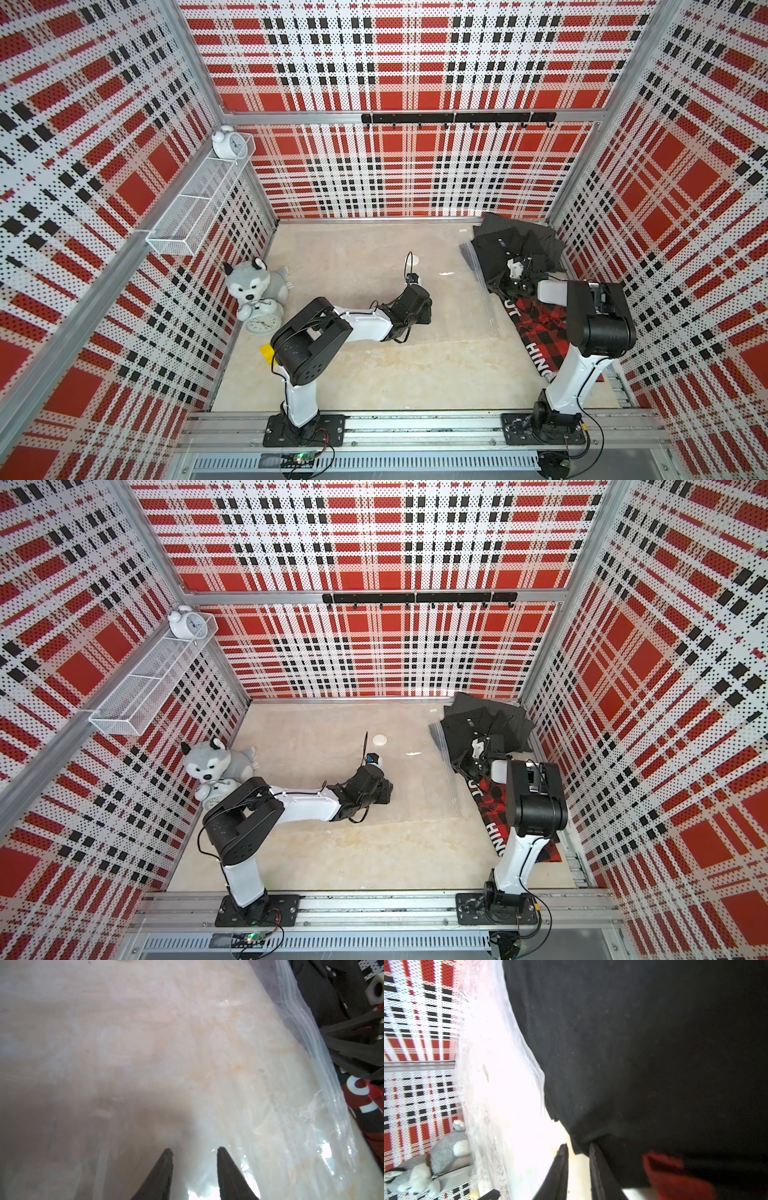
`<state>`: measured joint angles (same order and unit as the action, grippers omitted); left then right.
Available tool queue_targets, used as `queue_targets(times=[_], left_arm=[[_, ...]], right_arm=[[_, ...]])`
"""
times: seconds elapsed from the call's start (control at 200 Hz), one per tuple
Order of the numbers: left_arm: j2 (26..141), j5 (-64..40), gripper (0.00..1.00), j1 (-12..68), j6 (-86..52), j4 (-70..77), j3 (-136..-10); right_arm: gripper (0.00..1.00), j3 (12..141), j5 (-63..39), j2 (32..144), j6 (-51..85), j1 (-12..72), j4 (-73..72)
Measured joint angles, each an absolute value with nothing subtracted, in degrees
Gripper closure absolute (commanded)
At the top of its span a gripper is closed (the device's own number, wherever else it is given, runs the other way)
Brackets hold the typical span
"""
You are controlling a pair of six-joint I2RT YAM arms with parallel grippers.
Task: Place the folded shirt into the vacuum bag
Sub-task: Open the vacuum bag at the center of the board.
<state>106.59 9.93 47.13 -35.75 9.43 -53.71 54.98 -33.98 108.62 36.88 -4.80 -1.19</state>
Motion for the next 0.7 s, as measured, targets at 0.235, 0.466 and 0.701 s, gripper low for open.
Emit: queue_targets(times=[0.235, 0.466, 0.701], left_arm=[[108.75, 12.25, 0.60, 47.79, -34.24, 9.85, -53.69], [109.12, 13.43, 0.61, 48.47, -33.82, 10.52, -53.60], [108.07, 14.06, 0.61, 48.73, -33.82, 14.81, -49.47]], right_arm=[[0.73, 56.53, -38.57, 111.98, 39.27, -4.80, -6.35], [0.73, 57.30, -39.35, 112.84, 41.08, -5.02, -8.36], [0.73, 58.39, -41.23, 114.41, 43.16, -5.06, -11.57]])
